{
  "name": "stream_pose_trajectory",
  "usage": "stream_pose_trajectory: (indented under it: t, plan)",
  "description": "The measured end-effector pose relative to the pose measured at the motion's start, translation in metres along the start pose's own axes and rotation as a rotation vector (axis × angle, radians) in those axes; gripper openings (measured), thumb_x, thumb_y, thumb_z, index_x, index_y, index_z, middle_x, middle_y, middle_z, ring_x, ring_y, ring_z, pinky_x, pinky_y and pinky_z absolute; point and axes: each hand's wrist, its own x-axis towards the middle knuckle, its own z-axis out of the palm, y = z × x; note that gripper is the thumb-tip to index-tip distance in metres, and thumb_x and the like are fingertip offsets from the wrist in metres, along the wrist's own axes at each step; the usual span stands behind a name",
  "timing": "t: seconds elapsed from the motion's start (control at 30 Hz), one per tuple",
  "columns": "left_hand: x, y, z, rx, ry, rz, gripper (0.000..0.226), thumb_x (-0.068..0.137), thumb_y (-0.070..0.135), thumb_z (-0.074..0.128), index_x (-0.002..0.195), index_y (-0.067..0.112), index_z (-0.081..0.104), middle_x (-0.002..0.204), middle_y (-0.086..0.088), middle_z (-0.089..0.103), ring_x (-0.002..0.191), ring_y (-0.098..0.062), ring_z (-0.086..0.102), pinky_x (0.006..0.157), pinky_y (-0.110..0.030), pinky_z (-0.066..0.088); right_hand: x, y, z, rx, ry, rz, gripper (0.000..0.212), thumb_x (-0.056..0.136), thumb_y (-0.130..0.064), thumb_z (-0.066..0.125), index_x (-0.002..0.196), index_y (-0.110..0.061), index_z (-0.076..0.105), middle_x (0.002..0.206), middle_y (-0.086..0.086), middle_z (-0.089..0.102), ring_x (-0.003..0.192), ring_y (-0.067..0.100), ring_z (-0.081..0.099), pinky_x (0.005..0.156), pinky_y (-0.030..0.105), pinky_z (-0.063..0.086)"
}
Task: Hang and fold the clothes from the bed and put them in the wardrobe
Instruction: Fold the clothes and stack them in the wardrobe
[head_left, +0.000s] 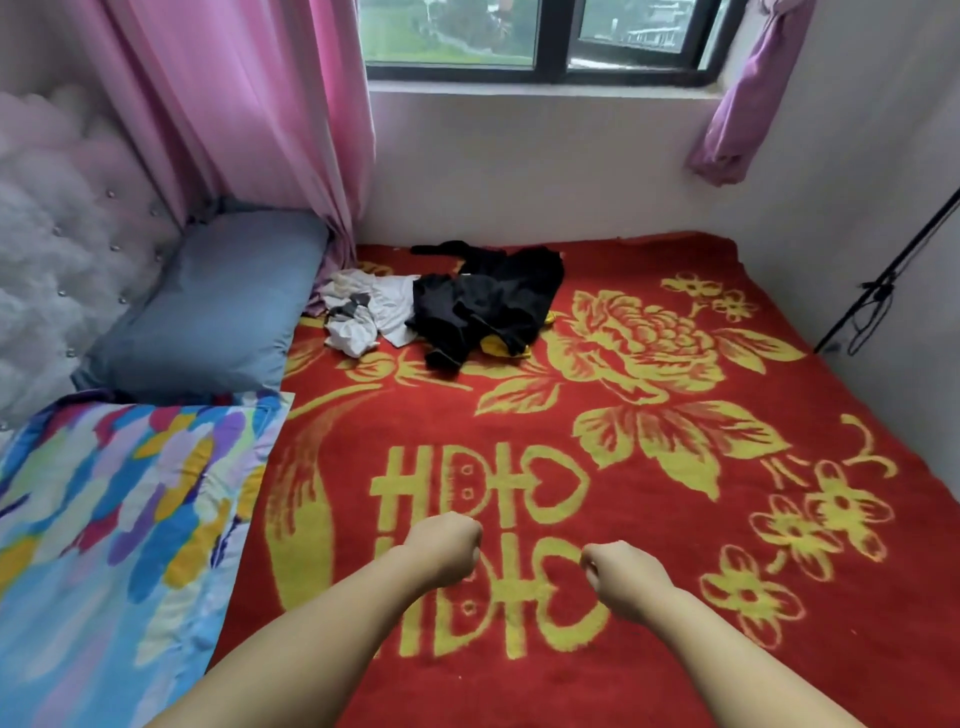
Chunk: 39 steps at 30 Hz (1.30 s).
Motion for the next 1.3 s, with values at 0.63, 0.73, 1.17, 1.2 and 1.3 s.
stream_pose_trajectory:
  t: [0.63,0.73,1.17,1.2,1.3]
  plan:
    - [0.359,-0.086,0.051,-0.099,0.051,-0.150,0.038,0.095,0.018,0.039,0.132,0.019,0.049,0.127,-0.006,0.058,0.113,-0.028,0.056,0.086,-0.037,0.049,0.425,0.031,0.078,0.087,0.040,-0.093,0.049,0.101,-0.029,0.033,0.149,-0.025,0.025,0.159,0.003,0.016,0.148,0.021,0.009,0.118,0.047,0.013]
    - [0.410,-0.096,0.056,-0.100,0.153,-0.100,0.048,0.094,0.015,0.040,0.141,0.020,0.038,0.130,-0.006,0.051,0.120,-0.027,0.049,0.090,-0.042,0.047,0.464,0.060,0.109,-0.035,0.051,-0.113,0.056,0.099,-0.048,0.007,0.151,-0.036,-0.009,0.160,-0.007,-0.015,0.145,0.014,-0.022,0.113,0.056,-0.013]
    - [0.645,-0.108,-0.043,0.475,0.624,0.033,0.081,0.088,-0.005,0.039,0.153,0.023,0.000,0.160,-0.009,-0.012,0.147,-0.023,-0.012,0.117,-0.050,0.001,0.479,0.074,0.145,-0.089,0.460,-0.194,0.061,0.086,-0.044,0.036,0.145,-0.029,0.033,0.154,-0.002,0.031,0.142,0.021,0.025,0.110,0.059,0.014]
    - [0.656,-0.111,-0.055,0.534,0.615,-0.010,0.081,0.087,-0.006,0.040,0.153,0.024,0.004,0.159,-0.009,-0.015,0.146,-0.024,-0.015,0.117,-0.053,-0.001,0.479,0.074,0.145,-0.095,0.464,-0.195,0.061,0.086,-0.044,0.037,0.145,-0.029,0.034,0.153,-0.002,0.032,0.142,0.021,0.025,0.110,0.059,0.014]
    - [0.669,-0.118,-0.083,0.572,0.508,-0.053,0.054,0.088,-0.003,0.046,0.136,0.021,0.046,0.160,-0.012,0.006,0.148,-0.027,-0.003,0.117,-0.055,-0.001,0.479,0.074,0.144,-0.105,0.461,-0.195,0.061,0.086,-0.044,0.037,0.145,-0.029,0.035,0.154,-0.002,0.033,0.143,0.021,0.024,0.110,0.059,0.014]
